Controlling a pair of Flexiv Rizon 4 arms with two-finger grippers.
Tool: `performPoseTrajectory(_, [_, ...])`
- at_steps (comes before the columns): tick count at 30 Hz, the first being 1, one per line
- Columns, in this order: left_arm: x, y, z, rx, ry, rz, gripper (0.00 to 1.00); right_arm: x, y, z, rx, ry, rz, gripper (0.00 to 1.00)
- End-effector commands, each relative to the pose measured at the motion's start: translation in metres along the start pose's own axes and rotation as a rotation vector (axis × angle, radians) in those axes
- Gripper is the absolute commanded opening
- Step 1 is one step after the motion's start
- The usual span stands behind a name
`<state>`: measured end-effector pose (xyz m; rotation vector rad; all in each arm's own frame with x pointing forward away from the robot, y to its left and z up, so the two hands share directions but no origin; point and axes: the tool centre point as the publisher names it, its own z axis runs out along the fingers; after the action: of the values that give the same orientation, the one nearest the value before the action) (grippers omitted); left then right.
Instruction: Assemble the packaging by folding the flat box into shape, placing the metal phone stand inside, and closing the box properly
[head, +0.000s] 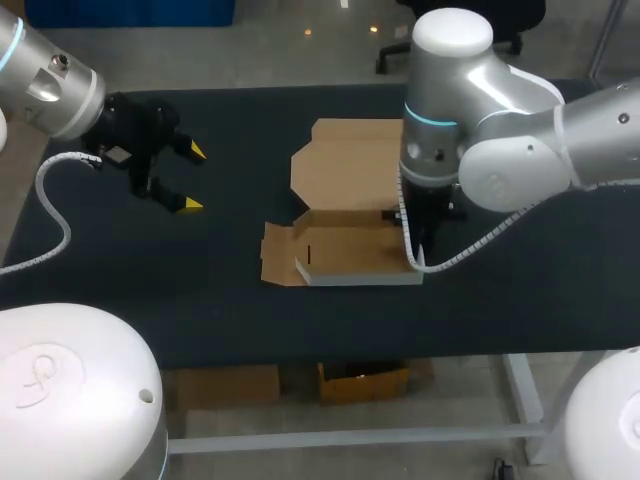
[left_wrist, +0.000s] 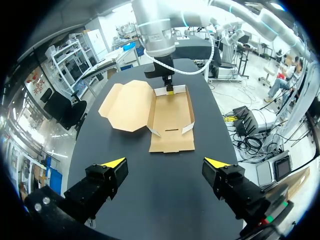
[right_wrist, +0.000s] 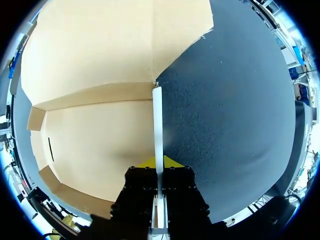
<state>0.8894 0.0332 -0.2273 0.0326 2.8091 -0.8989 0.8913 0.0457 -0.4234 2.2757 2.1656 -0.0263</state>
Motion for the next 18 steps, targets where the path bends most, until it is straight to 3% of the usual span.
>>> performPoseTrajectory(1, [0.0001,-0.0001,0.0000,-0.001,0.000,0.001,1.00,0.0011,0.0012,0.0012,0.003,-0.003,0.000,0.00])
performPoseTrajectory(14, [0.0001,-0.0001,0.0000,-0.001,0.000,0.001,1.00,0.0011,0.0012,0.0012,0.003,-0.003,0.000,0.00])
performPoseTrajectory(18, [0.0022,-0.0072,0.0050,-0.045,-0.016,-0.188,1.00,0.0011,0.0012,0.0012,0.003,-0.003,0.000,0.00])
